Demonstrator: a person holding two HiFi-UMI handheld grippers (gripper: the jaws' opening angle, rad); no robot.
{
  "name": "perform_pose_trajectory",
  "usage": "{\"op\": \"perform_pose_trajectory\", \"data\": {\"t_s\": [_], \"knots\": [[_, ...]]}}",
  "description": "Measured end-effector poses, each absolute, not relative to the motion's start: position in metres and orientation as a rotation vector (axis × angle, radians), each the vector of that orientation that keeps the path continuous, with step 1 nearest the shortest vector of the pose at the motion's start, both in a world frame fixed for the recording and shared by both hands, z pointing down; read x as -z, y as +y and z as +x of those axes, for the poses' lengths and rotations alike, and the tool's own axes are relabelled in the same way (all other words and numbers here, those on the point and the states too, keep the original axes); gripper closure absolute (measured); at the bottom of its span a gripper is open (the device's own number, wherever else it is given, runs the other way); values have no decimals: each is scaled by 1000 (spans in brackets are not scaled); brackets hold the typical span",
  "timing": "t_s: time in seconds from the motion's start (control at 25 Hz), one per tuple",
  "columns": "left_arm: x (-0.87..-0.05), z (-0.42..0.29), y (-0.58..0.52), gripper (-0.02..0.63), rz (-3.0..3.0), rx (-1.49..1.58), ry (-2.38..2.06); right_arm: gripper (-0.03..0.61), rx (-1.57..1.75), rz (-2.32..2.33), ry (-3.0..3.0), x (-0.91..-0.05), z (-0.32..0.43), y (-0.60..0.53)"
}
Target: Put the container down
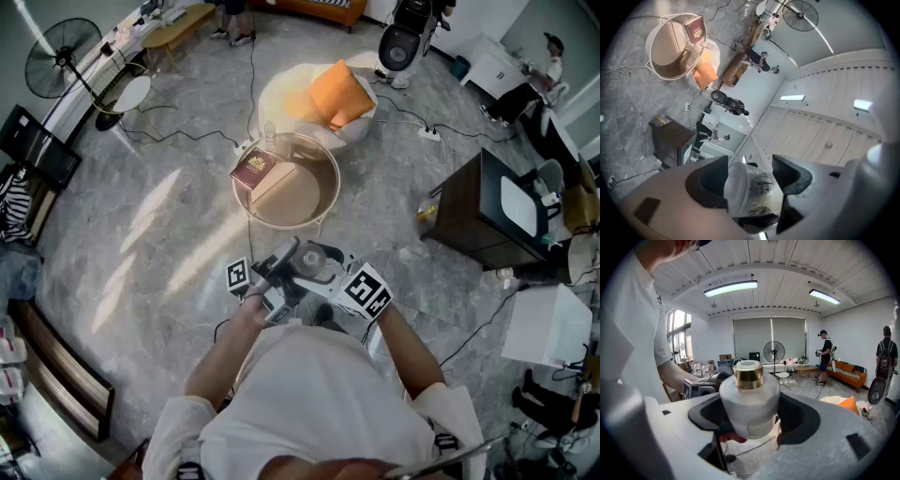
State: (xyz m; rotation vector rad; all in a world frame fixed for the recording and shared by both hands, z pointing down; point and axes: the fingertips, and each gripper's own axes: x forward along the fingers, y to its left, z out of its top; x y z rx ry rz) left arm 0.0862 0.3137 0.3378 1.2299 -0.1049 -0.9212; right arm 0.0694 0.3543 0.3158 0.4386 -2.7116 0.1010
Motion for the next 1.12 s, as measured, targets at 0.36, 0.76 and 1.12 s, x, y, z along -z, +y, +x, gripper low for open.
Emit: {"op": "perform_pose_trajectory", "data": {"t_s": [0.36,0.76,1.12], "knots": [[-340,85,306,336,1234,937,-98,244,-103,428,-2716,-319,69,347],[-341,90,296,336,1243,949,-116,244,-121,395,-2717,-323,75,337],[-340,121,285,336,1232,1008,-177,244,-130,306,-2716,-323,108,331]]}}
